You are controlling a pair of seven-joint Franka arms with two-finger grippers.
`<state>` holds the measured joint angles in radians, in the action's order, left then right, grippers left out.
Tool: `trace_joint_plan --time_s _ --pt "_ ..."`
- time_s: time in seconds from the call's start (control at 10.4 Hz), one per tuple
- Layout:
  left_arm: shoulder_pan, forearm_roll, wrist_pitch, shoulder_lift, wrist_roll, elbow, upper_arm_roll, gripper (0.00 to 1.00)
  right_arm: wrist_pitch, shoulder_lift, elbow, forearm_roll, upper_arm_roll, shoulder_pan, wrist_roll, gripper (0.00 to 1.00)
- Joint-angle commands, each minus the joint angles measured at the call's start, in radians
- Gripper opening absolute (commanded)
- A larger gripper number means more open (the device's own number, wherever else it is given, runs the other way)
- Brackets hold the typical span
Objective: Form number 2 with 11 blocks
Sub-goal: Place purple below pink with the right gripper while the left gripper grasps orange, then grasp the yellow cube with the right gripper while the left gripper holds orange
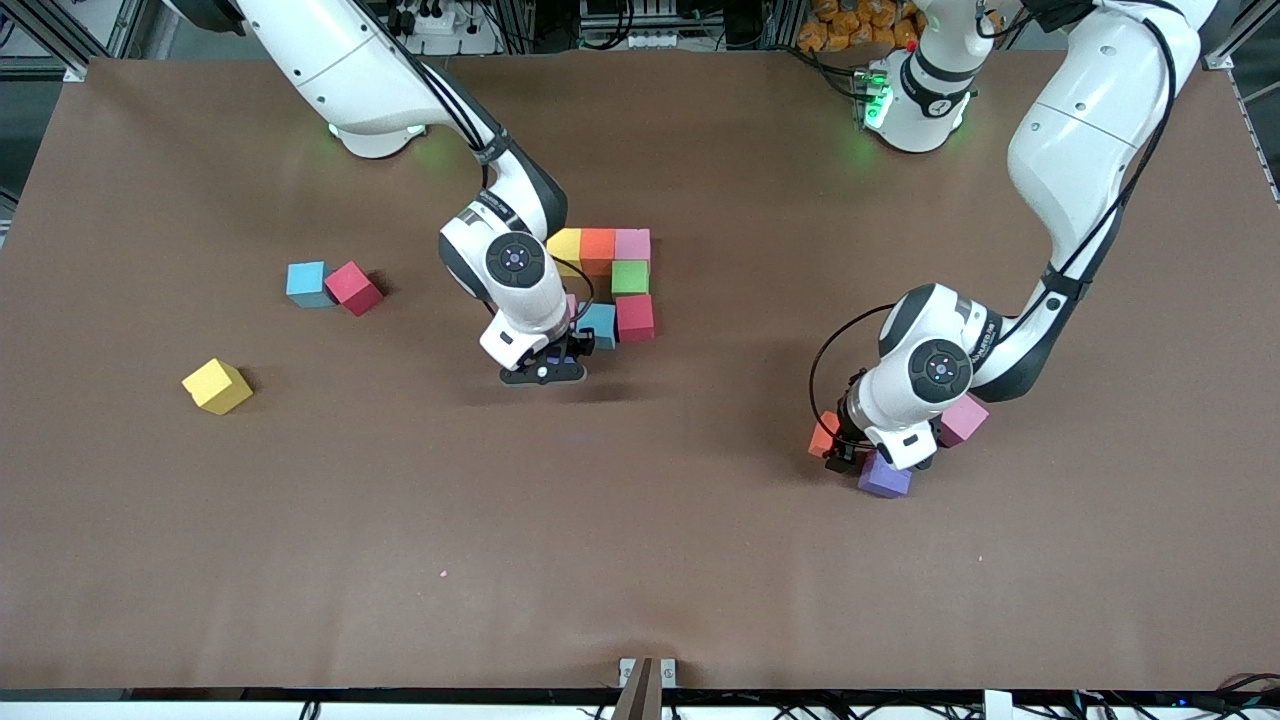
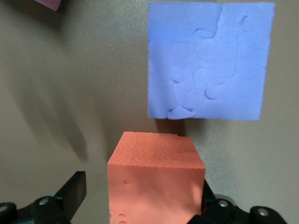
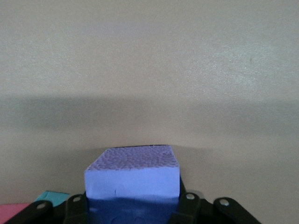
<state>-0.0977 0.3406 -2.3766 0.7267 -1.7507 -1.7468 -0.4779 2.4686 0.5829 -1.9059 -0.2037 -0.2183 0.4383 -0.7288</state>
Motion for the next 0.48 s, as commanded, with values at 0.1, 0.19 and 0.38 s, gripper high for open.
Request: trace_joint_plan --time_s 0.1,0.19,0.38 --pt "0.004 0.031 -0.009 0.0 -0.026 0.003 0.002 1.0 -0.043 -0.081 -0.018 -0.023 -0.009 -0.027 0.003 1.0" --pt "0.004 0.031 -0.009 0.0 -0.026 0.003 0.001 1.0 -0.08 -0.112 -0.016 -0.019 -0.01 -0.039 0.003 1.0" --pt "0.003 0.031 -0.009 0.0 -0.024 0.003 0.002 1.0 -0.169 -0.199 -0.016 -0.016 -0.015 -0.075 0.006 1.0"
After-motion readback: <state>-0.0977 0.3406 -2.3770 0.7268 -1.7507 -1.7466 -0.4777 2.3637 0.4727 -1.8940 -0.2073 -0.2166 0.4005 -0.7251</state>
